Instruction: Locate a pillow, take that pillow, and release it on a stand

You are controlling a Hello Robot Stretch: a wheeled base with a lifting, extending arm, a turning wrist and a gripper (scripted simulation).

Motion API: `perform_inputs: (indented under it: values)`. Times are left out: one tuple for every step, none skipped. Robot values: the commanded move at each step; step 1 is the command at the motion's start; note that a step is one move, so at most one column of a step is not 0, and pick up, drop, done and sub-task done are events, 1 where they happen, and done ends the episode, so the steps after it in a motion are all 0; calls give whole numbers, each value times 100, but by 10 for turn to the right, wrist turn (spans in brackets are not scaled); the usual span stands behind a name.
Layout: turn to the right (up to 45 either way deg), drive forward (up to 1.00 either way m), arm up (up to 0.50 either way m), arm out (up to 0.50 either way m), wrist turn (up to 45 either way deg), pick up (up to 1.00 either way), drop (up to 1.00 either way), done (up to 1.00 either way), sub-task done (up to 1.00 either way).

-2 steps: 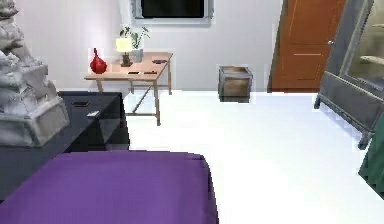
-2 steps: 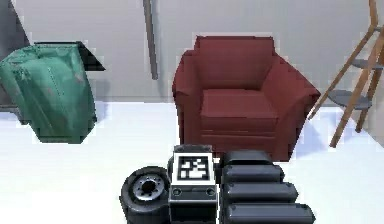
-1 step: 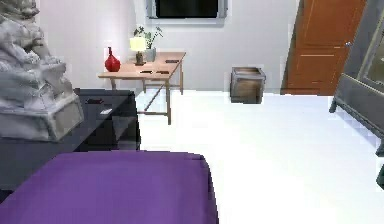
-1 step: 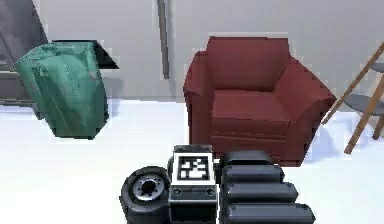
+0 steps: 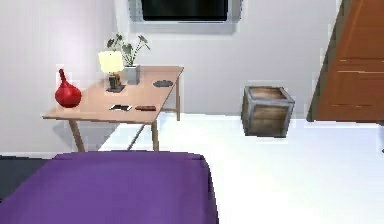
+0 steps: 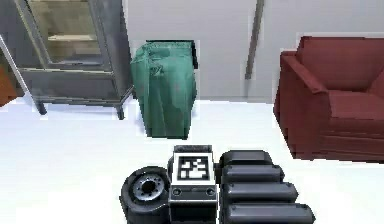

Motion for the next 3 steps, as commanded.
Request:
perform_inputs:
  values:
    - [-30,0,0,0,0,0,0,0,0]
    - [0,25,0,0,0,0,0,0,0]
    - [450,0,0,0,0,0,0,0,0]
